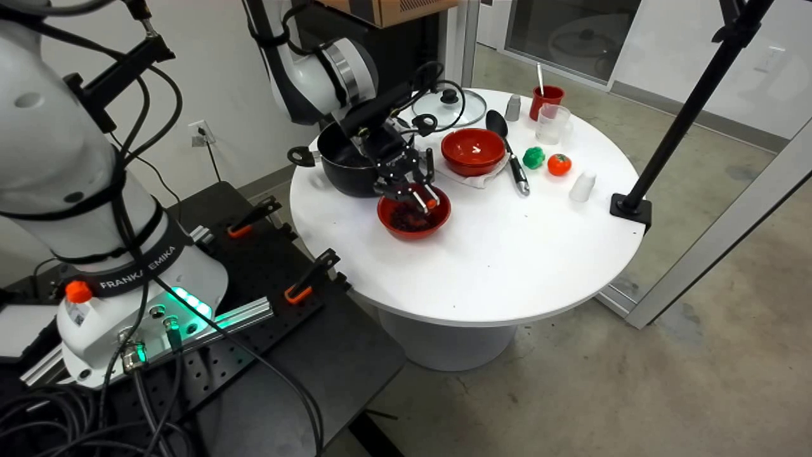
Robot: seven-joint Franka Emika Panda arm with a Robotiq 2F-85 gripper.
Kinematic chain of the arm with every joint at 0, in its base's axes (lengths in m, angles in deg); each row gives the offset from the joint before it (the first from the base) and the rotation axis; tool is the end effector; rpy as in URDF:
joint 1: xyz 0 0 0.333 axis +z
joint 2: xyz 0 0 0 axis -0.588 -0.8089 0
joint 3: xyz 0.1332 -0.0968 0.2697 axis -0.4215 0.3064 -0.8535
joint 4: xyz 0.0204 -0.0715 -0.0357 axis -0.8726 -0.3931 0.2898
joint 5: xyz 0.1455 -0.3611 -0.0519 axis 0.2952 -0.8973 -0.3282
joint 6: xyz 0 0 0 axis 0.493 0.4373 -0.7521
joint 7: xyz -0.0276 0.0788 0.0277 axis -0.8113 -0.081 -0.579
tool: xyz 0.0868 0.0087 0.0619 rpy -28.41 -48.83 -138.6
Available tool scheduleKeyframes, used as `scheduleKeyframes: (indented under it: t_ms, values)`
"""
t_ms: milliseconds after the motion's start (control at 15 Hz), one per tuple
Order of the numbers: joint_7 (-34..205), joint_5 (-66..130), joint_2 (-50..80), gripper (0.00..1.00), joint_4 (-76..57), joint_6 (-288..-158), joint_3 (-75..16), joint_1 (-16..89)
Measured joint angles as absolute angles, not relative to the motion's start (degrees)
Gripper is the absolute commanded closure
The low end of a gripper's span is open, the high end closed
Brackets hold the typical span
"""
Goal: Use the spoon to transfer one spoon of contents from the orange bowl to the black pot
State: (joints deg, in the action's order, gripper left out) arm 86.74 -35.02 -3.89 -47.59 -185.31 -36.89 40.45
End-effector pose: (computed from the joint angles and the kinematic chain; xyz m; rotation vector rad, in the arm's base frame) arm 0.4217 -0.0315 0.0834 1.6435 1.0052 -1.0383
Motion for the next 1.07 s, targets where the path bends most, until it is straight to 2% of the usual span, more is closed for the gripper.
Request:
scheduleKeyframes:
  t_ms: [1067]
  values:
    - [86.8,-35.0,-5.9,0.95,-47.2,-191.0,-37.9,39.3]
